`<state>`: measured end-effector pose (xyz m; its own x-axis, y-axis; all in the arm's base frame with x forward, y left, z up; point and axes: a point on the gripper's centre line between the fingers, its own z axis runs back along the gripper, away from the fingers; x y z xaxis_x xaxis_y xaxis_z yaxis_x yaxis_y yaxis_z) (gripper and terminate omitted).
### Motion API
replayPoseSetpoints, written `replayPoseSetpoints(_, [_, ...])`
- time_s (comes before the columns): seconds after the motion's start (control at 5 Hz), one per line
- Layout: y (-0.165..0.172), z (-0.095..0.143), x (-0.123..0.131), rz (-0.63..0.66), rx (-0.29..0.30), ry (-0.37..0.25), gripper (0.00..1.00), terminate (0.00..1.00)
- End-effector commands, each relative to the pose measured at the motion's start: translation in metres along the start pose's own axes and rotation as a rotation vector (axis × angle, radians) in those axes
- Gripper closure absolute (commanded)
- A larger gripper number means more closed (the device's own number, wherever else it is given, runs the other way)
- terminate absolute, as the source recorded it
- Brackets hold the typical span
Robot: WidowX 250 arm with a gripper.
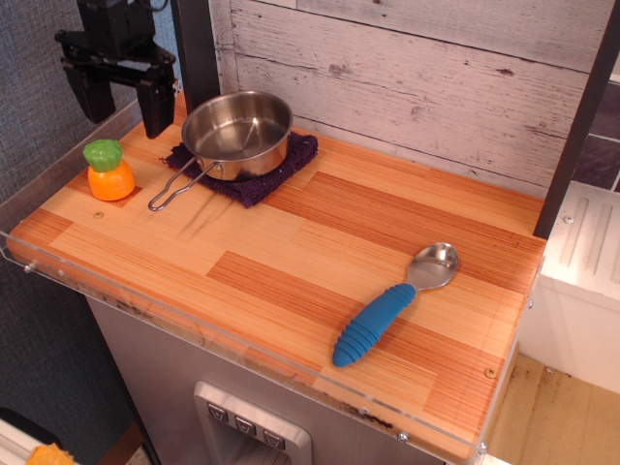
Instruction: Move the orange bottle to the right side of the pot.
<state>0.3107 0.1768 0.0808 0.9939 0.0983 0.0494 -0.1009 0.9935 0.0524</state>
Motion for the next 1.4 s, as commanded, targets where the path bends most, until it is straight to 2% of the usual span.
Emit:
replayPoseSetpoints(0.0, [0.016, -0.005, -0.006, 0.032, 0.06, -0.009, 0.0, 0.0])
replayPoseSetpoints(0.4, [0.045, -0.015, -0.015, 0.081, 0.053, 0.025, 0.0, 0.0])
replayPoseSetpoints(0.8, [0.047, -0.026, -0.016, 0.07, 0.033, 0.053, 0.0, 0.0])
replayPoseSetpoints(1.0, [0.04, -0.029, -0.015, 0.058, 0.029, 0.055, 1.0, 0.0])
replayPoseSetpoints(1.2, [0.036, -0.03, -0.014, 0.05, 0.028, 0.055, 1.0, 0.0])
